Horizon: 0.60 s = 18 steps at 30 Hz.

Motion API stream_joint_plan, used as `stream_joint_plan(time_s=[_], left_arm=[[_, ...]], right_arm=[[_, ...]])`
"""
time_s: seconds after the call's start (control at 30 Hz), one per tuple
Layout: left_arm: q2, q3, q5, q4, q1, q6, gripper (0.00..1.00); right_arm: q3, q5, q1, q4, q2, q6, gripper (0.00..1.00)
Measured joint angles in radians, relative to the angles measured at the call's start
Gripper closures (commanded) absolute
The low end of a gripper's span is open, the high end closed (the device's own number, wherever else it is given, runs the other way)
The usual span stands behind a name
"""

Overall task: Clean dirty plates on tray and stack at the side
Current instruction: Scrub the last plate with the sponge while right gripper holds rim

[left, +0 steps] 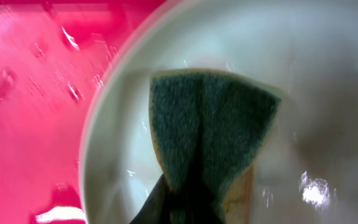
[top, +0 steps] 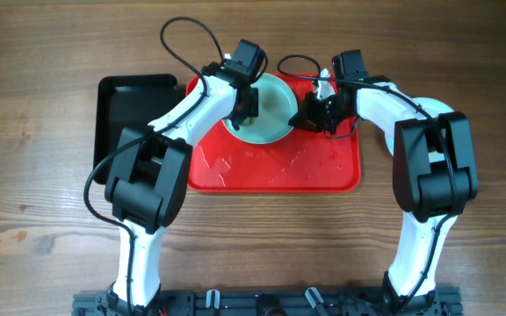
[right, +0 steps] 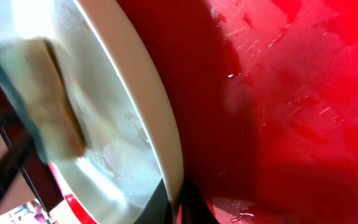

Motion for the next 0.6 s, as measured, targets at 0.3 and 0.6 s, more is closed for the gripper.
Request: stream_joint_plan(time_s=[0.3, 0.6], left_arm=[[0.000, -0.003, -0.010, 0.157, -0.016, -0.003, 0.96], [0.000, -0.003, 0.356, 0.159, -0.029, 0.123, 0.96]], right_arm=[[0.000, 0.000, -0.003, 0.000, 0.000, 0.004, 0.96], [0.000, 0.003, -0.006, -0.002, 0.000, -0.001, 0.96]])
